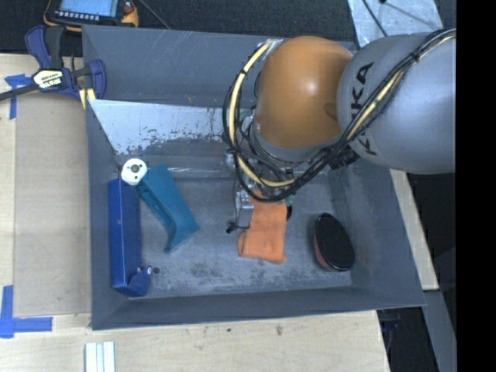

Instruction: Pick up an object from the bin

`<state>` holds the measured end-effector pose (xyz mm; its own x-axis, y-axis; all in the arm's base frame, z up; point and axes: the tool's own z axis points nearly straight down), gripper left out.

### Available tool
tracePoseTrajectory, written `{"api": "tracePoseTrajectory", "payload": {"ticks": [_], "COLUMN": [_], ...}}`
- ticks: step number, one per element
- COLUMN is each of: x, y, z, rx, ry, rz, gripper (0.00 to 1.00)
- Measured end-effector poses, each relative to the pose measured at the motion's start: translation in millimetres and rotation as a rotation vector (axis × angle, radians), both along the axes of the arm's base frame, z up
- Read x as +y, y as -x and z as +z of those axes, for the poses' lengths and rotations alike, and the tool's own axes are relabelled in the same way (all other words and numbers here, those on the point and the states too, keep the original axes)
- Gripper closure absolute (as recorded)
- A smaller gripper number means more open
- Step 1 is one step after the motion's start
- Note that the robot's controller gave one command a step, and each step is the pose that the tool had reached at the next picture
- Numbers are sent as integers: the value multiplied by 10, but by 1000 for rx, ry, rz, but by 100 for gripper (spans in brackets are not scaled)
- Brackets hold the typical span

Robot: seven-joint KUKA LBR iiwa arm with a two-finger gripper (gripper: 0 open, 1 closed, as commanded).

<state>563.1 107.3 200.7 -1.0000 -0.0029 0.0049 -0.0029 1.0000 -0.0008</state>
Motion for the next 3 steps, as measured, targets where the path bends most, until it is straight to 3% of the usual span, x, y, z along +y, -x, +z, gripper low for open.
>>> {"api": "tracePoseTrajectory", "payload": {"ticks": [1,2,3], "x": [-3,-181,-615], "y": [-17,219,28], "z": [44,-388,-699], "rx": [-8,-13,-7], "ry": [-2,-2,-2], "rz": [-2,61,159], "gripper": [0,0,0]}}
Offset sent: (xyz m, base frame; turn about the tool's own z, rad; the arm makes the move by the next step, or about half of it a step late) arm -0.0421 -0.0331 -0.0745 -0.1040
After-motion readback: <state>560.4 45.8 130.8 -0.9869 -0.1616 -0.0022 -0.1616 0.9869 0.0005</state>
